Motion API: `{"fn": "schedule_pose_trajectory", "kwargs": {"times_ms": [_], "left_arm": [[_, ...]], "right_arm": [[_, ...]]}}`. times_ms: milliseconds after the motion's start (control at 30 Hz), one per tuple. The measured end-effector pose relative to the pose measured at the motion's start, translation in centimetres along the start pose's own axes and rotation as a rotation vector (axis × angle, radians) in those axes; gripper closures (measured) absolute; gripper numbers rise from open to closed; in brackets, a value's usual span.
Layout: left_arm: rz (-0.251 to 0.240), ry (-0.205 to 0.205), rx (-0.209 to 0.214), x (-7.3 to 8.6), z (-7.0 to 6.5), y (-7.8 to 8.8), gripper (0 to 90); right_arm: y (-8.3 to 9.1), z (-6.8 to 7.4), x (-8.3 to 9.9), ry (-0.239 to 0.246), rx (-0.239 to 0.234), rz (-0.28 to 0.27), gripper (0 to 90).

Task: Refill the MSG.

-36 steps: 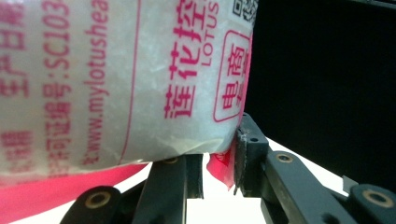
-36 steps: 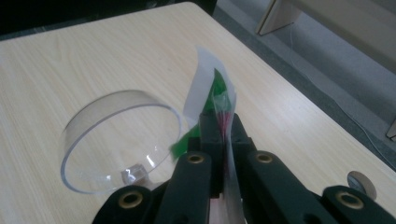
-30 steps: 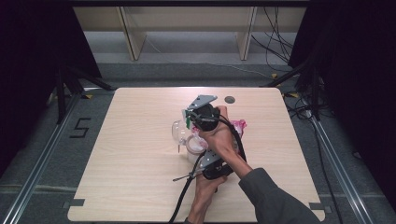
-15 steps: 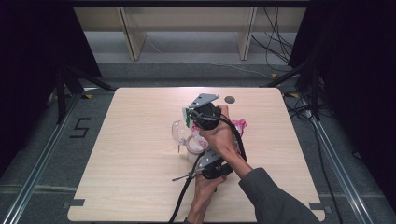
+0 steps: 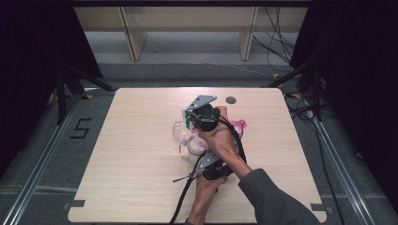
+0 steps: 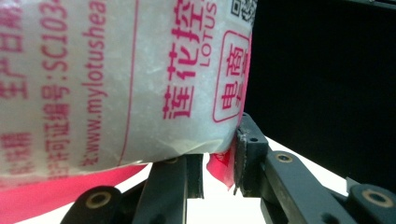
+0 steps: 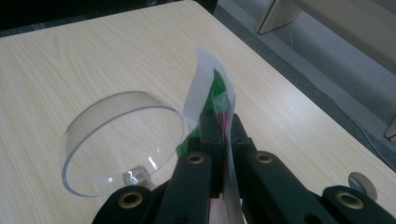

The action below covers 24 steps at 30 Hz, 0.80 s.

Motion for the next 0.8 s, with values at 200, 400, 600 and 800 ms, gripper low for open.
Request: {"fn": "schedule_pose_trajectory", "kwargs": {"times_ms": [200,400,600,800], "left_arm": [[-0.003,0.002,0.007,-0.08,-0.01,0.09,75.8],[-0.005,0.005,0.010,-0.01,0.00,0.00,75.7],[0.002,-0.009,-0.003,0.03,0.01,-0.04,75.8],[-0.004,-0.001,0.005,0.01,0.02,-0.01,75.8]], "right_arm": [[-0.04,-0.19,-0.11,0.021,0.002,-0.017,90.0],[-0.04,0.01,-0.02,-0.003,0.001,-0.002,90.0],[0.01,-0.09,0.07,0.011,-0.003,-0.005,90.0],[0.02,-0.01,0.00,-0.009,-0.008,-0.001,90.0]]}}
Point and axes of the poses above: each handheld gripper's, and its own axes: y roughly backward along the jaws, x roughly out of its underside, z roughly to its left, the point moved 3 cm from there along -y, roughly forward along the jaws, and after that the axes turned 11 degrees about y, right-handed, at the moved point
